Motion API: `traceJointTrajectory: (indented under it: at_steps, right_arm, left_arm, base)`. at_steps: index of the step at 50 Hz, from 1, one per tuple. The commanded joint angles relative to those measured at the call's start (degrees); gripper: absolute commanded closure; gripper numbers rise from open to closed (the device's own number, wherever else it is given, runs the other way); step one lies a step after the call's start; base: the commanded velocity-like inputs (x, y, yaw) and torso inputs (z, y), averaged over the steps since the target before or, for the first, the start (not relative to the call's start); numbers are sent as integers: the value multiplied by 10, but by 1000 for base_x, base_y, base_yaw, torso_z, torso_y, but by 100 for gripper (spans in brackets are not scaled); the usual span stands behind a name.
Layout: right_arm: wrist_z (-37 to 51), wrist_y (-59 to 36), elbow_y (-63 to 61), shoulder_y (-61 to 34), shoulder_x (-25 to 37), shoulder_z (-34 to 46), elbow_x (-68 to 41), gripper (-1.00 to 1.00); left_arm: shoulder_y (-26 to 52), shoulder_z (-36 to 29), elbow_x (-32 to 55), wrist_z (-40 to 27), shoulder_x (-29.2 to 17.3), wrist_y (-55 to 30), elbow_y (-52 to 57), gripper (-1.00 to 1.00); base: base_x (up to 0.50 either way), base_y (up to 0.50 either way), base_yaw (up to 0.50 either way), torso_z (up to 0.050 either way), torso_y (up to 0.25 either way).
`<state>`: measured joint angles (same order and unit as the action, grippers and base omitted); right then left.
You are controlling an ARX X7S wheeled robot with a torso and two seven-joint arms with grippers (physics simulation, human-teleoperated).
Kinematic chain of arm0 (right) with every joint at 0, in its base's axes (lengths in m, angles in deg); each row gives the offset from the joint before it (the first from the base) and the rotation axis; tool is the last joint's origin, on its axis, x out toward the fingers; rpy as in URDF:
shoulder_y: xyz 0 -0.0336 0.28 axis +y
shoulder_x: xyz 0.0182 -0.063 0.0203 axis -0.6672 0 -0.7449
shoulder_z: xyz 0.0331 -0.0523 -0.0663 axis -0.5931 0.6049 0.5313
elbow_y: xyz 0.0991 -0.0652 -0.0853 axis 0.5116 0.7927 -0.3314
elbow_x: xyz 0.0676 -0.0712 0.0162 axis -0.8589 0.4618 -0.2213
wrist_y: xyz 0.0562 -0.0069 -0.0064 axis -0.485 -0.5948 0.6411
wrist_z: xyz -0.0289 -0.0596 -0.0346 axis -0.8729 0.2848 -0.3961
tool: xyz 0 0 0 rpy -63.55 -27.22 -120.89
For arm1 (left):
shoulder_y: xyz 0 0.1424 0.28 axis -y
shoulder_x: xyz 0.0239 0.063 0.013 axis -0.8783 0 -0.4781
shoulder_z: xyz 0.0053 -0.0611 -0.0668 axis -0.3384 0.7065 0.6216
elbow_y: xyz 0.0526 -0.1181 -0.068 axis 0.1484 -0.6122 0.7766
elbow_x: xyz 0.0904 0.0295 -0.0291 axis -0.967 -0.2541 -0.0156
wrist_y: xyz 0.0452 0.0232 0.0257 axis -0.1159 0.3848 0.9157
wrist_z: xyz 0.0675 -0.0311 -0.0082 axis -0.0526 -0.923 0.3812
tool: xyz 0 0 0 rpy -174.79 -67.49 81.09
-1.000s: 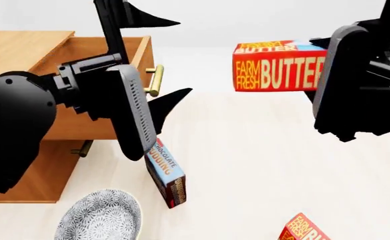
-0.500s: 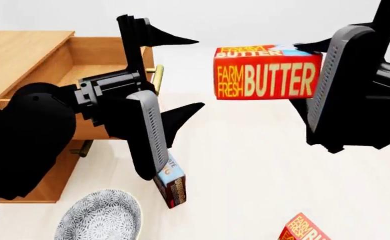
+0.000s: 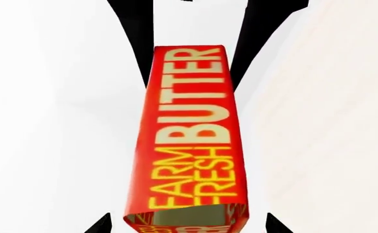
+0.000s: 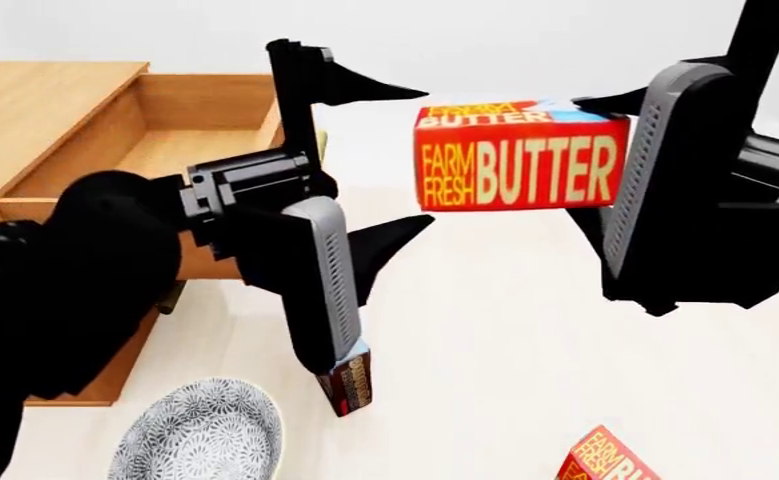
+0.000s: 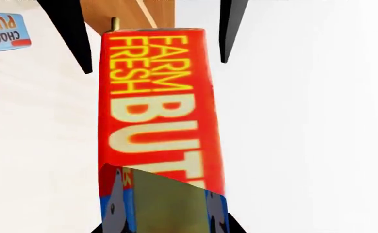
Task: Put the butter at the front in the top drawer of the cabinet and close it.
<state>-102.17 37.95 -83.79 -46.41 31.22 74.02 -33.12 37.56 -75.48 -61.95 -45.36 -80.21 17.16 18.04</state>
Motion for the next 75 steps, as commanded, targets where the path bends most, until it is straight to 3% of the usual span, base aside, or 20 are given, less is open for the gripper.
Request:
traceJointTrajectory:
  at_steps: [1, 34, 35, 51, 52, 75]
  right_arm:
    - [3, 11, 2, -25, -2, -15, 43, 100]
    - [2, 1, -15, -18, 6, -21, 40, 100]
    - [3, 1, -15, -17, 6, -21, 40, 100]
    - [7, -4, -10, -7, -1, -17, 40, 100]
    - [6, -6, -10, -6, -2, -16, 39, -100]
    - [16, -23, -45, 17, 93, -15, 33, -100]
  left_arm:
    - [-7, -5, 0, -1, 1, -6, 20, -100]
    - [0, -14, 0, -6, 28, -2, 8, -100]
    - [0, -13, 0, -7, 29, -2, 7, 100]
    - [-1, -11, -3, -16, 29, 11, 0, 100]
    - [-1, -11, -4, -16, 28, 11, 0, 100]
    - [11, 23, -16, -36, -18, 45, -66, 100]
  base:
    - [0, 0, 0, 0, 0]
    - [0, 0, 0, 0, 1]
    - [0, 0, 0, 10, 0]
    - [0, 0, 0, 0, 1]
    - [0, 0, 0, 0, 0]
    - [0, 0, 0, 0, 1]
